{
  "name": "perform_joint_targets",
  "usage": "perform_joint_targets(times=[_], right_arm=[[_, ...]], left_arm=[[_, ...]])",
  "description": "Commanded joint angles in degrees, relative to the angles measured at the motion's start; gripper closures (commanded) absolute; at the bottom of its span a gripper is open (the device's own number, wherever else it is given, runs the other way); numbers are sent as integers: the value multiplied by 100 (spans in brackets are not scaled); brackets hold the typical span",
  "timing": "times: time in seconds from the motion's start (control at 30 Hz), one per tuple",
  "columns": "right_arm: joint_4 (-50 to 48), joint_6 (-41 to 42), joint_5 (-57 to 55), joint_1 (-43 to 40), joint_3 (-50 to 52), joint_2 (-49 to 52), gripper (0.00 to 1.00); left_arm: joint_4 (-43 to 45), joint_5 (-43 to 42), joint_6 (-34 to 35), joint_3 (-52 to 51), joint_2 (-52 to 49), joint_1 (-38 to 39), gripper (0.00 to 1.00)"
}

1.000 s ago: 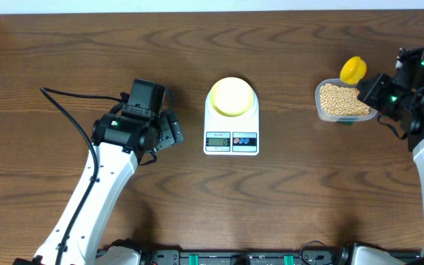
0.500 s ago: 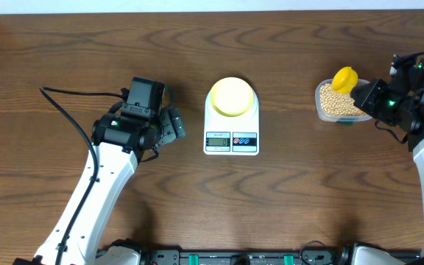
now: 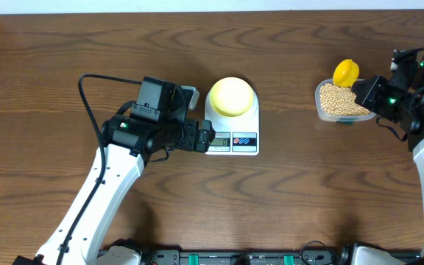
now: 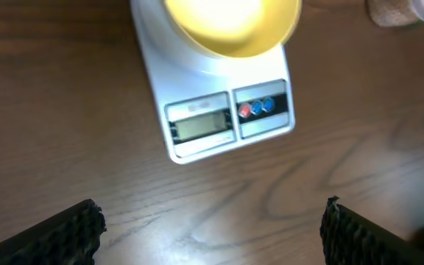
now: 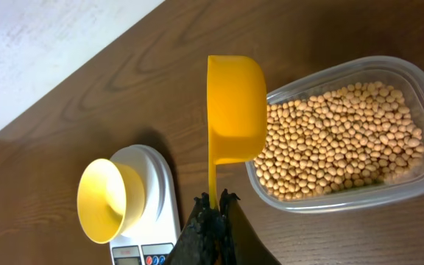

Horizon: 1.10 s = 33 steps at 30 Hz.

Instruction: Scoop item into bowl and weigh 50g on scale

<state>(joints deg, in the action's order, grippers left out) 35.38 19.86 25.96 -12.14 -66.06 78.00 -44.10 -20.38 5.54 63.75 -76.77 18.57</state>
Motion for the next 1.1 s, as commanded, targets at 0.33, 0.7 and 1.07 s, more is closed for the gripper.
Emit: perform_joint_targets(times=[0.33, 0.7, 1.07], right_arm=[[-125, -127, 55, 24, -90, 2, 99], [-168, -122, 59, 24, -90, 2, 99], [-256, -125, 57, 24, -90, 2, 99]], left_arm=[[72, 592, -254, -98, -37, 448, 4], [116, 455, -682, -365, -15, 686, 4], [216, 201, -789, -365, -11, 691, 4]])
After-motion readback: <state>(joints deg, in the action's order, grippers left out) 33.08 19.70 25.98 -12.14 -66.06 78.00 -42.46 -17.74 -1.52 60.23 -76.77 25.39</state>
